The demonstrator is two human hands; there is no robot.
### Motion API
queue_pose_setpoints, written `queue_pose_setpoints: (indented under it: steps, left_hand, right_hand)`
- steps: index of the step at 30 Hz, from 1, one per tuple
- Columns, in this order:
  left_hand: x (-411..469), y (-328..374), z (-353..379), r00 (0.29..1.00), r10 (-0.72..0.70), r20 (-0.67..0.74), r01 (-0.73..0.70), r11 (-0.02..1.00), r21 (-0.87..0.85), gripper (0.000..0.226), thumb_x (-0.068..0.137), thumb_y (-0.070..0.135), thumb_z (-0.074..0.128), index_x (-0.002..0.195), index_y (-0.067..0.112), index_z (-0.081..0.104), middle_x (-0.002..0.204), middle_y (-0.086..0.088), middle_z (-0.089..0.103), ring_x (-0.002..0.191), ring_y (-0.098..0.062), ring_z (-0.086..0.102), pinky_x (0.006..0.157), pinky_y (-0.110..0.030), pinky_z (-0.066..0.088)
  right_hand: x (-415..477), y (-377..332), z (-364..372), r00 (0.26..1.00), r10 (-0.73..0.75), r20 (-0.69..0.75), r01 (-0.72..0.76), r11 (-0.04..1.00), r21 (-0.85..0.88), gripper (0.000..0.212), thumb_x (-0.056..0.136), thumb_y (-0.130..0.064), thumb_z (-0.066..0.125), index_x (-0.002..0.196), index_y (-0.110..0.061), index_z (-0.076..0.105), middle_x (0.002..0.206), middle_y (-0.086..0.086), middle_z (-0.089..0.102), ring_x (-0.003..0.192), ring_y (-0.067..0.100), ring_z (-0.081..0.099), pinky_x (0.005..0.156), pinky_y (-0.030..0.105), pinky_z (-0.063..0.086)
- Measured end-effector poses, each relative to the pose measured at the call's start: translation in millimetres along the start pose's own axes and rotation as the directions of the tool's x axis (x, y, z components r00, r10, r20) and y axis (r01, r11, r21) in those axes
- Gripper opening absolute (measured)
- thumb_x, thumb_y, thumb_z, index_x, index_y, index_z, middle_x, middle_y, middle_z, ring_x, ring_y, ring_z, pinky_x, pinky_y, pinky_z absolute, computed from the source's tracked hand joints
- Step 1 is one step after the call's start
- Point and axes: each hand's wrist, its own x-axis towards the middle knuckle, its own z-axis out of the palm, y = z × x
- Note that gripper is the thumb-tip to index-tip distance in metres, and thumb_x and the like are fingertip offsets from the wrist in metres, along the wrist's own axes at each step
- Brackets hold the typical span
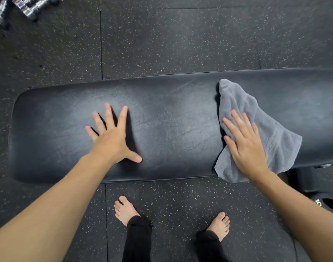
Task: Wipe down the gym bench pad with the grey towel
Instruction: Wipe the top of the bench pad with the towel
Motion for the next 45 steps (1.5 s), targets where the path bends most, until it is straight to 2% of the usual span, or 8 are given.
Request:
queue_pose_setpoints:
  steps: [6, 11, 14, 18, 25, 34, 40, 45]
  left_hand:
    - [7.9, 18.5, 14.4, 0.990, 0.140, -0.010, -0.138, 0.986, 0.097, 0.169, 0.040, 0.062, 0.091, 0.147, 0.031, -0.035, 0.151, -0.009, -0.048, 0.140, -0.039, -0.041, 0.112, -0.068, -0.012]
    - [-0.4, 5.5, 19.4, 0.967, 0.217, -0.134, -0.214, 0.976, 0.041, 0.155, 0.045, 0.061, 0.090, 0.155, 0.033, -0.016, 0.161, -0.001, -0.033, 0.147, -0.030, -0.032, 0.117, -0.058, -0.011]
    - [1.8, 0.3, 14.8, 0.962, 0.216, -0.169, -0.236, 0.965, -0.112, 0.127, 0.061, 0.032, 0.093, 0.158, 0.030, 0.010, 0.167, 0.003, -0.014, 0.152, -0.024, -0.018, 0.122, -0.051, -0.005]
    - [9.4, -1.0, 0.1, 0.933, 0.175, -0.315, -0.247, 0.946, -0.208, 0.061, 0.078, -0.005, 0.071, 0.135, 0.012, 0.055, 0.161, -0.001, 0.030, 0.145, -0.027, 0.032, 0.114, -0.047, 0.034]
    - [-1.7, 50.8, -1.2, 0.940, 0.102, -0.324, -0.176, 0.962, -0.210, 0.032, 0.079, -0.006, 0.053, 0.108, 0.005, 0.056, 0.129, -0.010, 0.049, 0.108, -0.035, 0.052, 0.087, -0.049, 0.049]
    - [-7.6, 210.6, 31.4, 0.942, 0.276, -0.191, -0.304, 0.942, -0.140, 0.094, 0.078, 0.001, 0.073, 0.155, 0.020, 0.022, 0.166, -0.004, 0.001, 0.151, -0.030, 0.006, 0.115, -0.051, 0.030]
    - [-1.5, 306.1, 52.0, 0.955, 0.274, 0.111, -0.275, 0.961, -0.004, 0.155, 0.052, 0.052, 0.091, 0.151, 0.035, -0.027, 0.150, -0.003, -0.050, 0.135, -0.048, -0.043, 0.108, -0.074, -0.013]
    - [4.9, 308.3, 67.4, 0.965, 0.236, 0.112, -0.247, 0.965, 0.091, 0.170, 0.037, 0.069, 0.087, 0.142, 0.033, -0.042, 0.139, -0.009, -0.061, 0.124, -0.051, -0.052, 0.102, -0.077, -0.018]
  right_hand:
    - [-16.9, -19.1, 9.4, 0.996, 0.094, -0.010, -0.094, 0.996, 0.000, 0.052, 0.105, -0.040, 0.032, 0.155, -0.028, 0.036, 0.169, -0.006, 0.017, 0.157, 0.020, 0.005, 0.126, 0.050, 0.010]
    - [-11.0, -83.3, 36.6, 0.998, 0.043, -0.043, -0.043, 0.999, -0.006, 0.052, 0.104, -0.040, 0.032, 0.153, -0.025, 0.040, 0.167, -0.001, 0.024, 0.157, 0.027, 0.011, 0.125, 0.051, 0.012]
    - [-4.8, -135.0, 58.8, 0.997, -0.076, -0.020, 0.076, 0.997, -0.014, 0.050, 0.105, -0.038, 0.035, 0.152, -0.025, 0.043, 0.166, 0.000, 0.027, 0.155, 0.029, 0.017, 0.124, 0.052, 0.015]
    - [1.5, -190.9, 83.7, 0.958, -0.286, 0.020, 0.286, 0.958, -0.024, 0.050, 0.102, -0.036, 0.040, 0.150, -0.025, 0.046, 0.164, 0.001, 0.032, 0.152, 0.031, 0.027, 0.121, 0.053, 0.024]
    - [3.9, -143.6, 69.4, 0.947, -0.323, 0.002, 0.322, 0.946, -0.046, 0.046, 0.104, -0.034, 0.041, 0.149, -0.028, 0.046, 0.164, -0.001, 0.033, 0.151, 0.027, 0.030, 0.121, 0.050, 0.024]
    - [-13.4, 41.2, 3.0, 0.991, -0.126, -0.047, 0.120, 0.987, -0.103, 0.045, 0.105, -0.034, 0.043, 0.150, -0.029, 0.045, 0.164, -0.005, 0.032, 0.152, 0.023, 0.028, 0.120, 0.049, 0.028]
    - [-32.8, 157.0, -38.7, 0.998, 0.011, -0.061, -0.015, 0.997, -0.072, 0.047, 0.105, -0.036, 0.037, 0.150, -0.028, 0.043, 0.165, -0.003, 0.031, 0.153, 0.026, 0.025, 0.119, 0.052, 0.024]
    - [-35.2, 200.6, -60.5, 0.995, 0.077, -0.066, -0.079, 0.996, -0.034, 0.047, 0.104, -0.032, 0.041, 0.151, -0.026, 0.044, 0.166, -0.002, 0.028, 0.155, 0.026, 0.021, 0.123, 0.050, 0.019]
